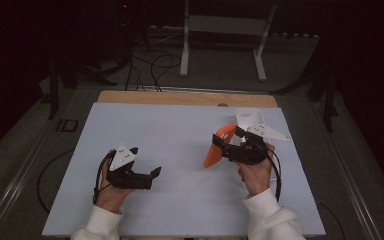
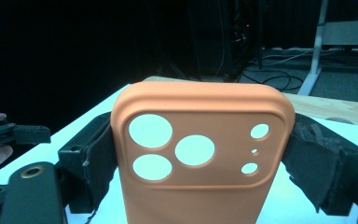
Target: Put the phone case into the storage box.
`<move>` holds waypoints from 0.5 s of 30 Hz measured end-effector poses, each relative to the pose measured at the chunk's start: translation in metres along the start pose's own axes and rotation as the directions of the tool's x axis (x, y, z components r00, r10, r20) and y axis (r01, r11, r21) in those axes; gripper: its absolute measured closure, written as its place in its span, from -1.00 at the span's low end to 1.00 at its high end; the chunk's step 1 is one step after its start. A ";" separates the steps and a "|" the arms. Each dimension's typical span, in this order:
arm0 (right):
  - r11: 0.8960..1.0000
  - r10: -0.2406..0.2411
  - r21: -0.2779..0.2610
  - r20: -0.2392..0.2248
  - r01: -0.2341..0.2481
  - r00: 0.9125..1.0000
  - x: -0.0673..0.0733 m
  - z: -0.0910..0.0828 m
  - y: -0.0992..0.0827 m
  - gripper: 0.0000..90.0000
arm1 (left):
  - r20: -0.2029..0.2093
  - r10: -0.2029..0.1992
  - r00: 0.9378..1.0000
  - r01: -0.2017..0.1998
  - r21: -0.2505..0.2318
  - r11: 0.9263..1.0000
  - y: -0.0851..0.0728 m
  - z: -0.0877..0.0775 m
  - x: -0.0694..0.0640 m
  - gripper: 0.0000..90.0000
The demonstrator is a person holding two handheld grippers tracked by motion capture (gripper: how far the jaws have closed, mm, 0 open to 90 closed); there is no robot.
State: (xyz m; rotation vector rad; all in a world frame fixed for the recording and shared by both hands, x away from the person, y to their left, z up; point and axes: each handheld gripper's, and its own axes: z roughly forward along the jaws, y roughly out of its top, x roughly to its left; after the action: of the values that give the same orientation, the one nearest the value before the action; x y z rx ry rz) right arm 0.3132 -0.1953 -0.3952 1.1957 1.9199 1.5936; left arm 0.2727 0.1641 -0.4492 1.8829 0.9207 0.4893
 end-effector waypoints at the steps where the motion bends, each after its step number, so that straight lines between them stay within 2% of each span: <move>1: 1.000 -0.001 0.002 0.004 0.001 1.000 -0.001 0.001 0.000 -0.64 | 0.000 0.001 1.000 -0.001 -0.002 1.000 -0.001 -0.001 0.001 -1.00; 15: 1.000 0.004 0.002 0.041 -0.004 0.999 -0.006 0.005 0.002 -0.63 | -0.073 0.004 0.997 -0.004 0.009 1.000 -0.019 -0.017 0.013 -1.00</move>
State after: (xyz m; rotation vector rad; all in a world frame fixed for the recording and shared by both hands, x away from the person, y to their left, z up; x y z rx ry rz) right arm 0.3210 -0.1975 -0.3964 1.2236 1.8952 1.5579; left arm 0.2625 0.1885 -0.4584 1.8862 0.9686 0.5601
